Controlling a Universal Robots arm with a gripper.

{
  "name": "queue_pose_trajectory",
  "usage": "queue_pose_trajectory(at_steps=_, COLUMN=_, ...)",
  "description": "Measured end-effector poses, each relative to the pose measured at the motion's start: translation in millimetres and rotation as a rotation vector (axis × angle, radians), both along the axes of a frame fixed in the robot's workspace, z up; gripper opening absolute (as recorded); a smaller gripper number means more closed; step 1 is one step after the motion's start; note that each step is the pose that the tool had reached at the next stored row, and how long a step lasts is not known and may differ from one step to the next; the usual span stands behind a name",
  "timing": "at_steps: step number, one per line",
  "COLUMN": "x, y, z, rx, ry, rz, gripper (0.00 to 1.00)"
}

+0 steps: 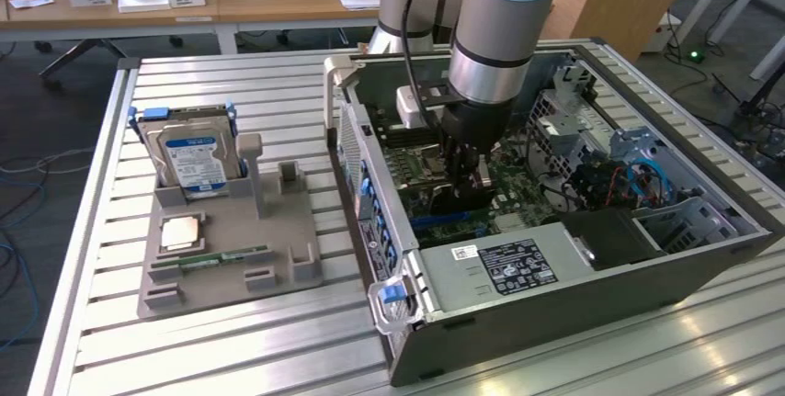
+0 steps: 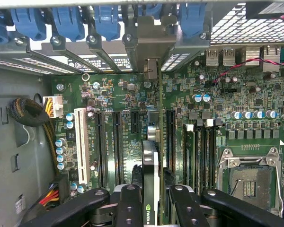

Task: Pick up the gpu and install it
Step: 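Insert the gpu into the slot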

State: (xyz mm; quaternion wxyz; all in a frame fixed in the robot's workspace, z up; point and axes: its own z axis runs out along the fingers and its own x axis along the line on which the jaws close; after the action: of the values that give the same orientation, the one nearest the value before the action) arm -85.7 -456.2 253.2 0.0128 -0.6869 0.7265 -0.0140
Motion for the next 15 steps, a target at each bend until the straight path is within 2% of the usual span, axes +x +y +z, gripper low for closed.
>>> queue_pose_trajectory(at_steps=15, x=0.0, y=-0.7, z=-1.4, rx=-0.0002, ry=0.0001, rz=0.0, gripper=0.27)
